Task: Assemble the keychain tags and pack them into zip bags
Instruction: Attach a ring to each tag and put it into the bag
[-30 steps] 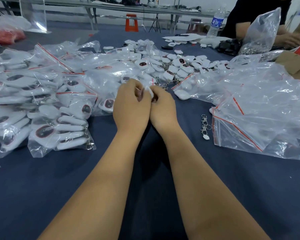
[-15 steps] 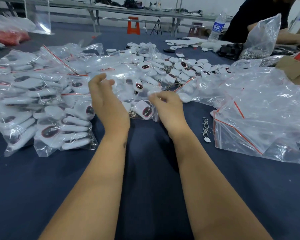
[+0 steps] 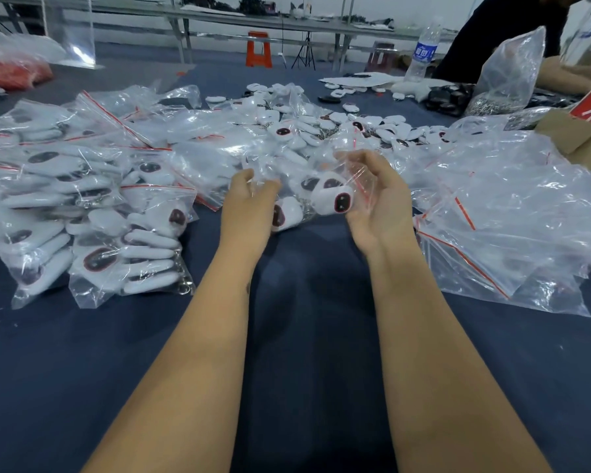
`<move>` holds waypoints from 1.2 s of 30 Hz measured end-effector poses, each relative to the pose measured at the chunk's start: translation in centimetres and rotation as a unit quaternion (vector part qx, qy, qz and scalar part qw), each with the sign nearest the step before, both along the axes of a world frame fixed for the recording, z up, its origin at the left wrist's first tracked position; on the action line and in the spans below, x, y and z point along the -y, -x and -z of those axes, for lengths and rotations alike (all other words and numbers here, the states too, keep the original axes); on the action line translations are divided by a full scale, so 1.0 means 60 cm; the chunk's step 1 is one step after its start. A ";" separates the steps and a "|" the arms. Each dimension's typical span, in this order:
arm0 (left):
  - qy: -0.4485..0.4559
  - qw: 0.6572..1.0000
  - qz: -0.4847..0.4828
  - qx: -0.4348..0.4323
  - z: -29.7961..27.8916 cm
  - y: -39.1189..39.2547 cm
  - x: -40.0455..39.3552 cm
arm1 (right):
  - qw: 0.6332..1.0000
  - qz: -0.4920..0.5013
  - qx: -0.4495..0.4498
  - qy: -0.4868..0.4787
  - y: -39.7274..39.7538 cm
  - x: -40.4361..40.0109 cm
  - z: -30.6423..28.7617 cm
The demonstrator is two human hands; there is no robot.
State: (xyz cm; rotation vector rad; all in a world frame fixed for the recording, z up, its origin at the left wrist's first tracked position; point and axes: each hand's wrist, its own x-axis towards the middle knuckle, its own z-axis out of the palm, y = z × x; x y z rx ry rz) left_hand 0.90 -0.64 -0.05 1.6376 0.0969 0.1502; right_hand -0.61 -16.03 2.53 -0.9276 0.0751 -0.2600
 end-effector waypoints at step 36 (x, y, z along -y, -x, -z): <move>-0.193 0.969 -0.110 0.112 0.003 0.007 0.038 | 0.987 -0.001 -0.058 0.147 -0.026 -0.045 0.017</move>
